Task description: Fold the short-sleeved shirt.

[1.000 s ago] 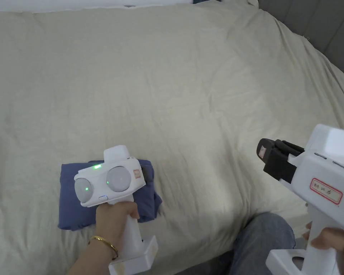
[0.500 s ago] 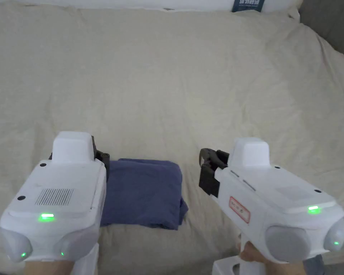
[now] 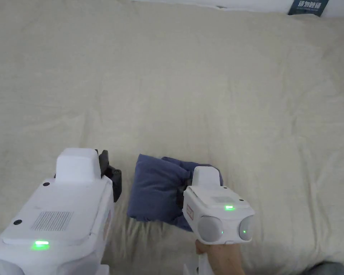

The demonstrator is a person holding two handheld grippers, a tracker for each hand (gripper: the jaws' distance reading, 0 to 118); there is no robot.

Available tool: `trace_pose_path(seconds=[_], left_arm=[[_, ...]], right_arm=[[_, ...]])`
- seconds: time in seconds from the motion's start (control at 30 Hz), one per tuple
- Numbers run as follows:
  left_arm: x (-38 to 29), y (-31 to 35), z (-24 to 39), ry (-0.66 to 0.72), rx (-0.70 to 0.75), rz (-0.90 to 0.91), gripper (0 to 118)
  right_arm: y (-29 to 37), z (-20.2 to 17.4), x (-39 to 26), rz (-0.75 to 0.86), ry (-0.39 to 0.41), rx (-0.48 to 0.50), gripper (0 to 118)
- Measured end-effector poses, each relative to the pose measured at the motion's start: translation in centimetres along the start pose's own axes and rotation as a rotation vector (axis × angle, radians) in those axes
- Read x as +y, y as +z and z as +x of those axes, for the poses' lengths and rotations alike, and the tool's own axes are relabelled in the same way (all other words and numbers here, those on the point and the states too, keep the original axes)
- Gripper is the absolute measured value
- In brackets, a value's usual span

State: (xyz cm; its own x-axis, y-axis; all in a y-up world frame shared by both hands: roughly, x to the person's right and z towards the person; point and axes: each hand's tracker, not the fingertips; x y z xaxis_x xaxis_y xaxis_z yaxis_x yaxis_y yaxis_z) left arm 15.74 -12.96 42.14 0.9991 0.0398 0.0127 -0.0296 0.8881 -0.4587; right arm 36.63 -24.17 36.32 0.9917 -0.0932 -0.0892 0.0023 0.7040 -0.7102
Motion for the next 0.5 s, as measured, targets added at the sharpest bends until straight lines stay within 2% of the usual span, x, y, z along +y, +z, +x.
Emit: trace_pose_path(seconds=[0.03, 0.1, 0.17, 0.2, 0.27, 0.33, 0.5], left_arm=[[0.5, -0.7, -0.9, 0.084, -0.092, -0.012, 23], [1.6, -2.4, -2.2, 0.200, -0.178, -0.081, 72], [2.6, -4.8, -3.8, 0.273, -0.319, -0.169, 114], [2.9, -5.8, -4.5, 0.292, -0.401, -0.214, 118], [2.9, -8.1, -6.1, 0.384, -0.595, -0.297, 118], [2.6, -10.2, -7.4, 0.496, -0.639, -0.395, 118], [0.5, -15.1, -9.0, 0.414, -0.746, -0.607, 118]], right_arm=[[0.2, -0.2, 0.4, -0.021, 0.003, -0.004, 2], [0.3, 0.0, 0.7, -0.034, 0.007, -0.001, 2], [0.3, 0.4, 0.7, -0.042, -0.003, 0.011, 2], [0.3, 0.4, 0.7, -0.041, -0.009, 0.014, 2], [0.3, 0.5, 0.6, -0.036, -0.018, 0.021, 2], [0.4, 0.7, 0.5, -0.033, -0.024, 0.033, 2], [0.4, 1.2, 0.7, -0.045, -0.063, 0.058, 2]])
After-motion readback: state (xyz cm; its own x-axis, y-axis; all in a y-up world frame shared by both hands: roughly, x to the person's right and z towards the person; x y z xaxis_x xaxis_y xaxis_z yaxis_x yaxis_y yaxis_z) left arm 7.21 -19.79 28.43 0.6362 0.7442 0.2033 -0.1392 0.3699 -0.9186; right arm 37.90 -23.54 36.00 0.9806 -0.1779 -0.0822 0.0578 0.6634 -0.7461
